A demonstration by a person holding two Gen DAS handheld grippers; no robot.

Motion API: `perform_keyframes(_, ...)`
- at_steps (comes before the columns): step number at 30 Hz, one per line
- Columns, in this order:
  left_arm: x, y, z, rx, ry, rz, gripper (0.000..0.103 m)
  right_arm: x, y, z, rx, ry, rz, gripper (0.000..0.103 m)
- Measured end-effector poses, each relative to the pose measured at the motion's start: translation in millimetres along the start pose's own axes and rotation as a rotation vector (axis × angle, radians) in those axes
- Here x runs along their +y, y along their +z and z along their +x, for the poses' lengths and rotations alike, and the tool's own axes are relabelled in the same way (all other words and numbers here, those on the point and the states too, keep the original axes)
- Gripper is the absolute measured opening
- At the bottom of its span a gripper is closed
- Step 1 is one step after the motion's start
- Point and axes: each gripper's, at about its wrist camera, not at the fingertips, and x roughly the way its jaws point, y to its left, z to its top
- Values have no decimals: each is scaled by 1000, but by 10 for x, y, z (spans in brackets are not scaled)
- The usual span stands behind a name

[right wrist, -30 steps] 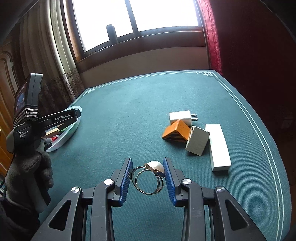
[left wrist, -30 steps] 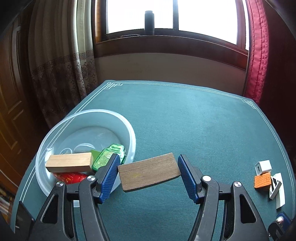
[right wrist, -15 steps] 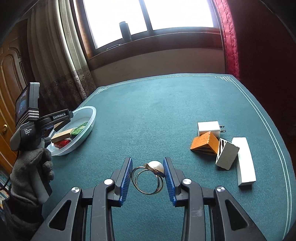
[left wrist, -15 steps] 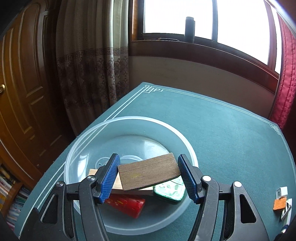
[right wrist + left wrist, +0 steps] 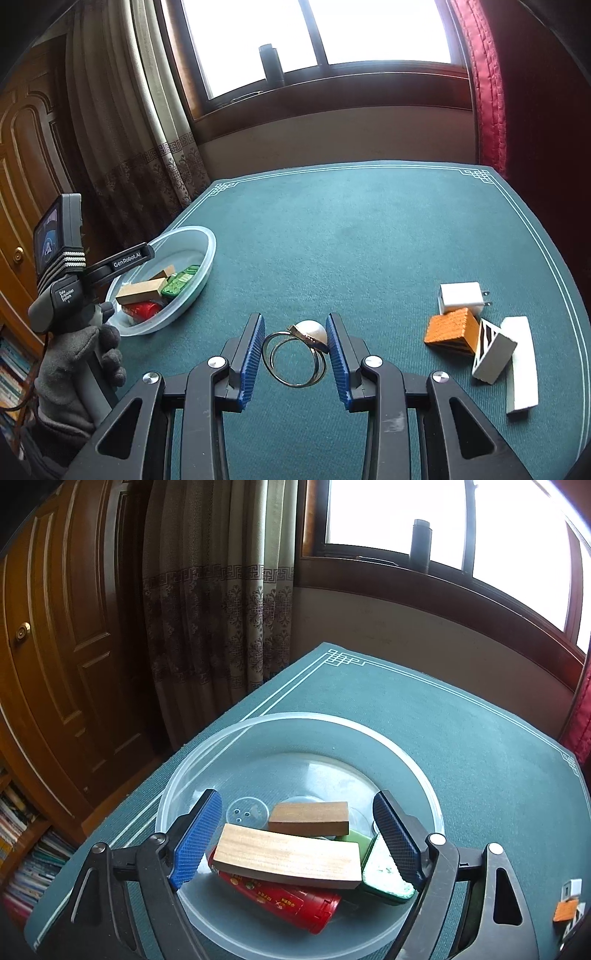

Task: Organize rigid objects
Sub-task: 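Lower the gold ring into the bowl with the right tool and release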

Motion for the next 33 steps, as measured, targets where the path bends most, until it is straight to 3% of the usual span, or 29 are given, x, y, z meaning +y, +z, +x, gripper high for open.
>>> perform_keyframes(19,265,7,-51,-45,93,-108,85,909,590,704,7,167,-122,37)
perform_keyframes(33,382,-15,20,-29,130,-168,86,1226,756,1281,75,182,-177,37)
